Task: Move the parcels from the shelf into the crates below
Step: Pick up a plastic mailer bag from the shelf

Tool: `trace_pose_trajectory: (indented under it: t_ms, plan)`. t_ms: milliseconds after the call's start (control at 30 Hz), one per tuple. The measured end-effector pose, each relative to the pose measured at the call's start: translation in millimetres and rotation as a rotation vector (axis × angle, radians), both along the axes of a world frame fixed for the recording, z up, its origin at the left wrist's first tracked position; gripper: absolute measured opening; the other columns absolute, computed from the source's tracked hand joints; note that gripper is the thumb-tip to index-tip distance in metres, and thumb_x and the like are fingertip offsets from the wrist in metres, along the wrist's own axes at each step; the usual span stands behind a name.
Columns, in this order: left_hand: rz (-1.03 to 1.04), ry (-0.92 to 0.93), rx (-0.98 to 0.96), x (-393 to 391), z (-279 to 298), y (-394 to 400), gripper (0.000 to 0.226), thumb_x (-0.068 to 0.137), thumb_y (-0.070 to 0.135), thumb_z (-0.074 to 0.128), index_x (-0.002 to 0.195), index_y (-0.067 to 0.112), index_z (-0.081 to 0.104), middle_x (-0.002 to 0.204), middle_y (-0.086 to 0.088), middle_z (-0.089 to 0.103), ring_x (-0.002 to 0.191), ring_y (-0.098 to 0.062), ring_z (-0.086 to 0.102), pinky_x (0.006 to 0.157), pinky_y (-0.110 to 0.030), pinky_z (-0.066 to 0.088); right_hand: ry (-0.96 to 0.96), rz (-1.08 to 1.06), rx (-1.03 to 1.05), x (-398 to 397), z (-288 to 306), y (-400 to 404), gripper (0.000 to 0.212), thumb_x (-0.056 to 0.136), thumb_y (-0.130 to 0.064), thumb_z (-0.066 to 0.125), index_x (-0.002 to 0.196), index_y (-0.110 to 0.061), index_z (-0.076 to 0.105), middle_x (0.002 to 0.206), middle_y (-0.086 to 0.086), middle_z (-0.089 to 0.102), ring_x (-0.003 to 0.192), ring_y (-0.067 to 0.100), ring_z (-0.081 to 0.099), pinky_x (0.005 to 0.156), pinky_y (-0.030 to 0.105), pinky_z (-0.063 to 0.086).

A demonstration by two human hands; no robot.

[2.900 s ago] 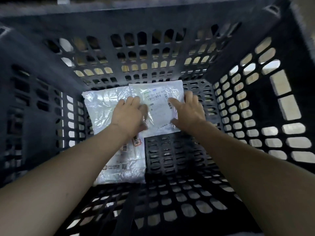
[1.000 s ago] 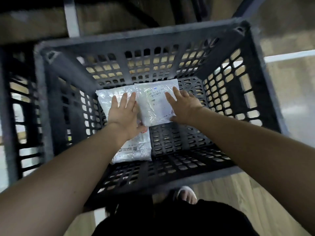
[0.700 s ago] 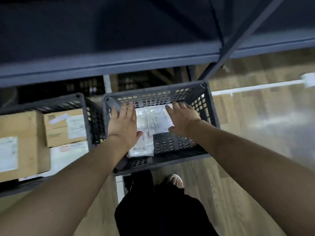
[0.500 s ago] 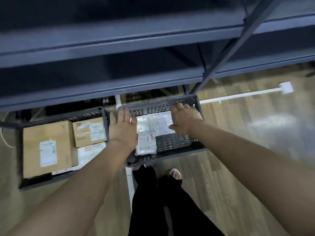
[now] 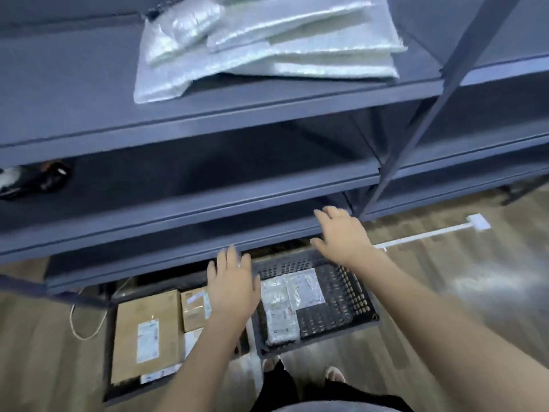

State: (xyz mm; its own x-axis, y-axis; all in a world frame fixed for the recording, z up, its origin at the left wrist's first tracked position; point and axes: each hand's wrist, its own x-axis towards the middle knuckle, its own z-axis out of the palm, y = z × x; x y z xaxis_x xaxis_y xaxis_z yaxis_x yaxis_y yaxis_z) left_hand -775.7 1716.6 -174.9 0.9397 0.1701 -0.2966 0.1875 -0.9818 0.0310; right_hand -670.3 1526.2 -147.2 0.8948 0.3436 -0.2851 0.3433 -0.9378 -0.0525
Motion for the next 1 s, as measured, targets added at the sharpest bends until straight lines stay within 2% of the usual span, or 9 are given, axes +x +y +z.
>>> trace_pose_trajectory:
  t_ms: [167,433,600,733,833,1000]
  plan:
    - [-0.021,-0.152,0.015,11,32,16,0.051,0.097,0.042,0.034,0.144,0.022,0.027,0.156,-0.006,0.014,0.143,-0.024,0.011,0.114,-0.039,0.012,-0.094,-0.005,0.052,-3,17,16,0.062,0.095,-0.039,0.046,0.147,-0.015,0.025,0.148,0.005,0.032,0.133,0.025,0.033,0.103,0.037,0.034]
    - [-0.084,-0.340,0.062,46,67,18,0.048,0.097,0.040,0.038,0.140,0.021,0.034,0.152,-0.006,0.023,0.139,-0.023,0.021,0.110,-0.037,0.020,-0.205,0.009,0.148,14,49,25,0.056,0.096,-0.037,0.045,0.145,-0.017,0.029,0.149,0.004,0.031,0.135,0.024,0.031,0.105,0.035,0.031]
    - [-0.087,-0.477,0.097,81,100,17,0.044,0.086,0.031,0.061,0.125,0.013,0.057,0.137,-0.013,0.049,0.123,-0.031,0.047,0.097,-0.044,0.037,-0.312,0.077,0.212,47,86,29,0.055,0.096,-0.034,0.045,0.146,-0.017,0.030,0.151,0.004,0.029,0.134,0.023,0.032,0.103,0.035,0.032]
    - [-0.110,-0.570,0.174,120,147,26,0.047,0.091,0.035,0.052,0.133,0.015,0.049,0.141,-0.009,0.044,0.126,-0.029,0.043,0.099,-0.041,0.034,-0.427,0.152,0.256,88,132,35,0.053,0.095,-0.032,0.046,0.144,-0.015,0.035,0.145,0.006,0.038,0.130,0.025,0.037,0.100,0.036,0.035]
    - [-0.100,-0.636,0.189,152,185,35,0.046,0.091,0.033,0.051,0.132,0.013,0.048,0.132,-0.009,0.050,0.118,-0.031,0.047,0.094,-0.040,0.036,-0.513,0.193,0.276,122,167,38,0.050,0.094,-0.031,0.048,0.140,-0.013,0.040,0.138,0.007,0.044,0.122,0.028,0.044,0.095,0.037,0.040]
    - [-0.022,-0.560,0.326,199,234,56,0.047,0.093,0.038,0.044,0.135,0.017,0.039,0.129,-0.005,0.049,0.116,-0.027,0.048,0.089,-0.036,0.038,-0.552,0.170,0.219,185,208,34,0.051,0.093,-0.031,0.049,0.140,-0.012,0.040,0.140,0.009,0.042,0.124,0.029,0.042,0.094,0.038,0.040]
